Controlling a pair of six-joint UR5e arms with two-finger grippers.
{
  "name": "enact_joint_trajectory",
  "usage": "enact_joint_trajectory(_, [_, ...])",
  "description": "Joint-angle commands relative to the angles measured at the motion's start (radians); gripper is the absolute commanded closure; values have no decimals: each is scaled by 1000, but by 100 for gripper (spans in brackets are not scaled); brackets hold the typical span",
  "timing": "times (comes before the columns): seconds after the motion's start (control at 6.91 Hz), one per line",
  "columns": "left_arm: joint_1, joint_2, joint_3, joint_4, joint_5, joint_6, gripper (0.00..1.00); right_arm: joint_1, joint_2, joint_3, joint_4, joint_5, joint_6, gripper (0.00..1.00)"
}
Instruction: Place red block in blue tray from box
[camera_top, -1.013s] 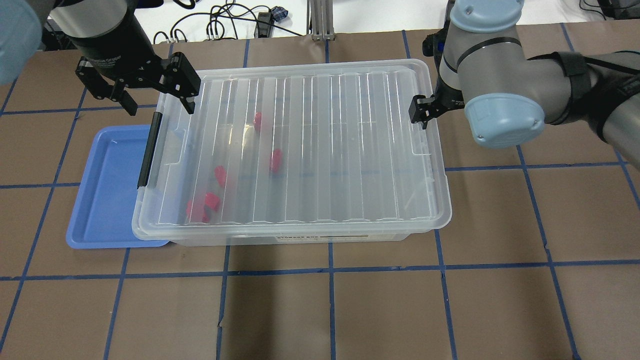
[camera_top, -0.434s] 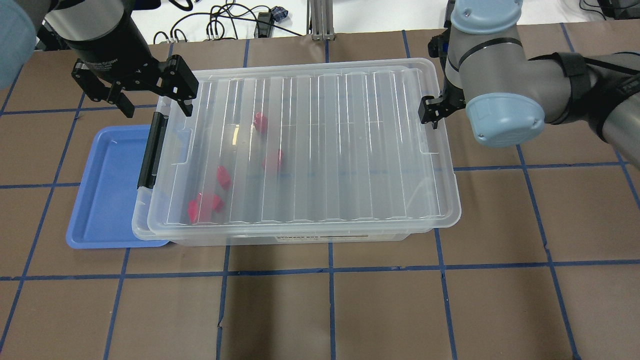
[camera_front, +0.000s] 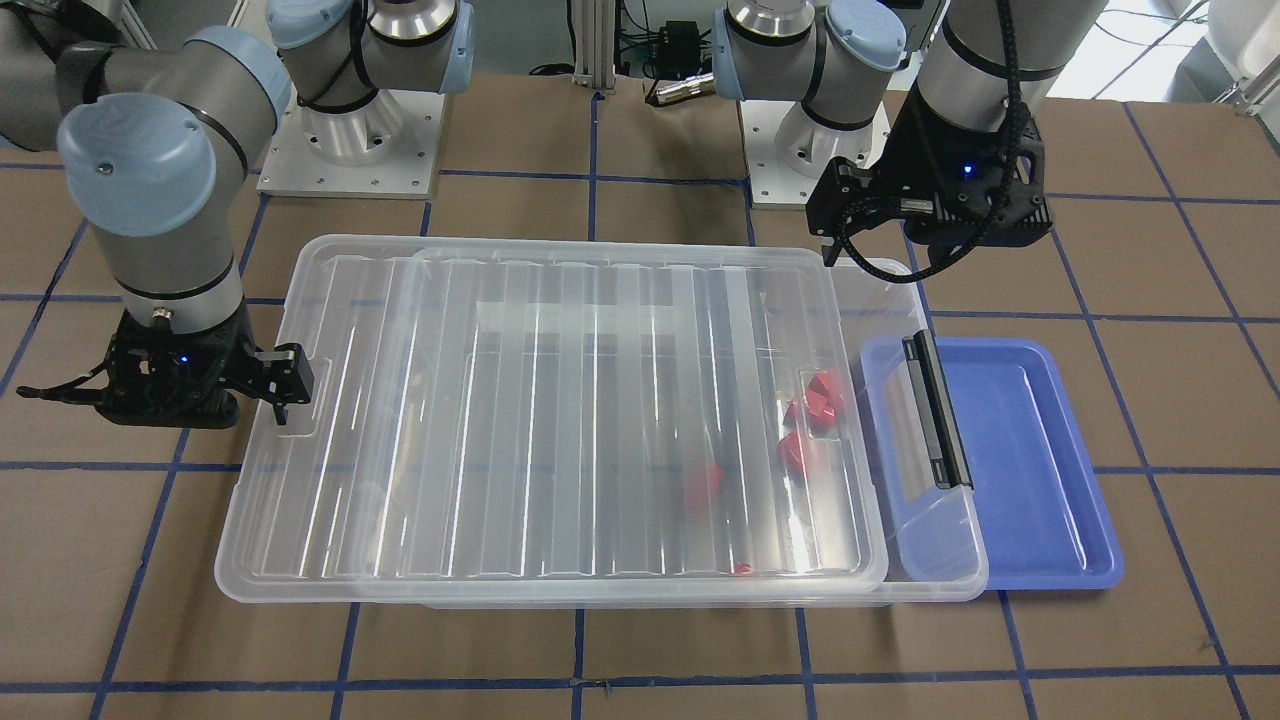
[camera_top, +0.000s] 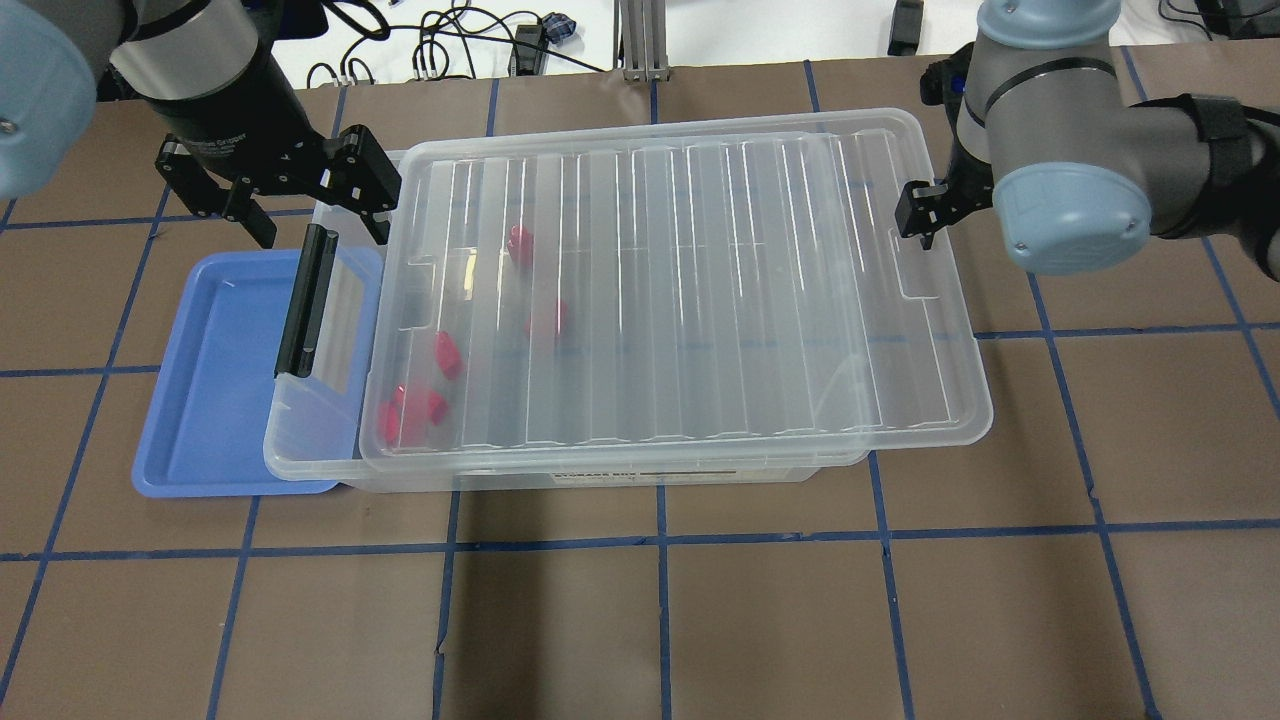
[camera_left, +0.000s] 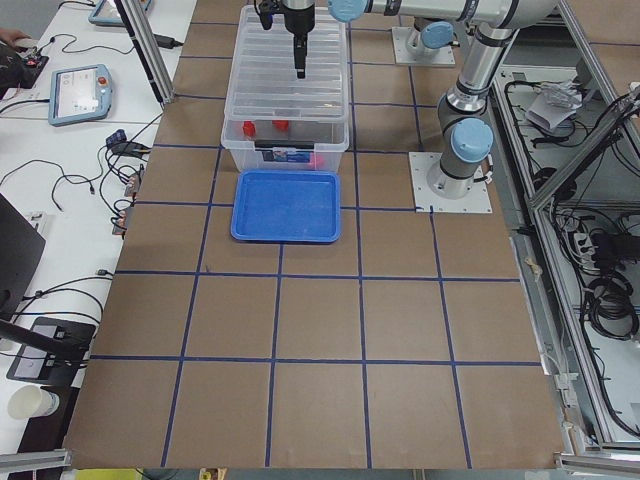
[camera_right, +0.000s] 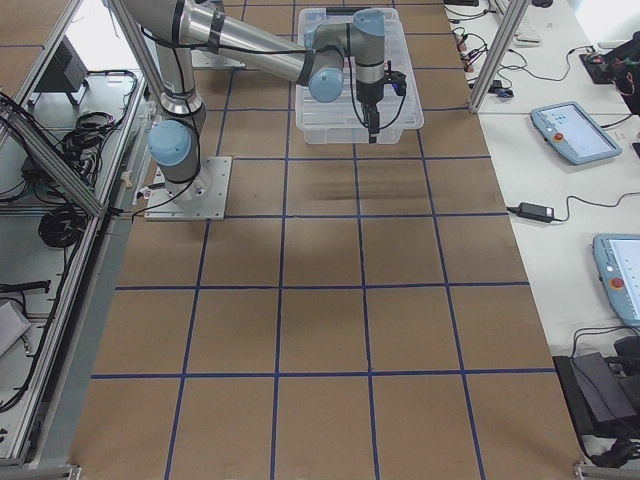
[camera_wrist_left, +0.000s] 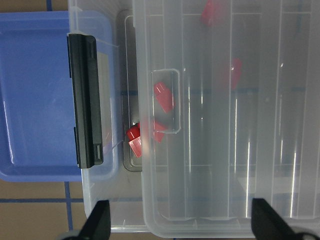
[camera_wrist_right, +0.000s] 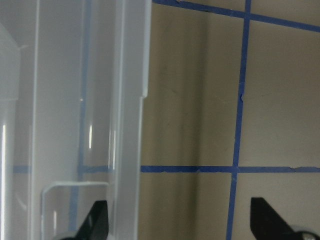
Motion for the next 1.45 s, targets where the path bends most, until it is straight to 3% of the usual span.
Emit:
enact_joint_trajectory(0.0, [-1,7,-25,32,-5,-4,0,-90,0,0,-3,3,-125,0])
enact_joint_trajectory(0.58, [-6,-15,-23,21,-48,-97,0,-204,-11,-2,-3,15,-271,0])
enact_joint_trajectory(0.87, [-82,-42,-23,38,-56,-222,0,-195,-26,-14,10,29,-265,0])
enact_joint_trajectory(1.01, [-84,-92,-55,74,-50,-216,0,-193,-78,-46,22,235,-265,0])
enact_joint_trajectory(1.16, [-84,-132,-89,208,-47,-216,0,-175,-143,-90,178,336,-247,0])
enact_joint_trajectory(1.3, [-72,-153,-99,234,-48,-216,0,-110,-173,-142,302,410,-113,0])
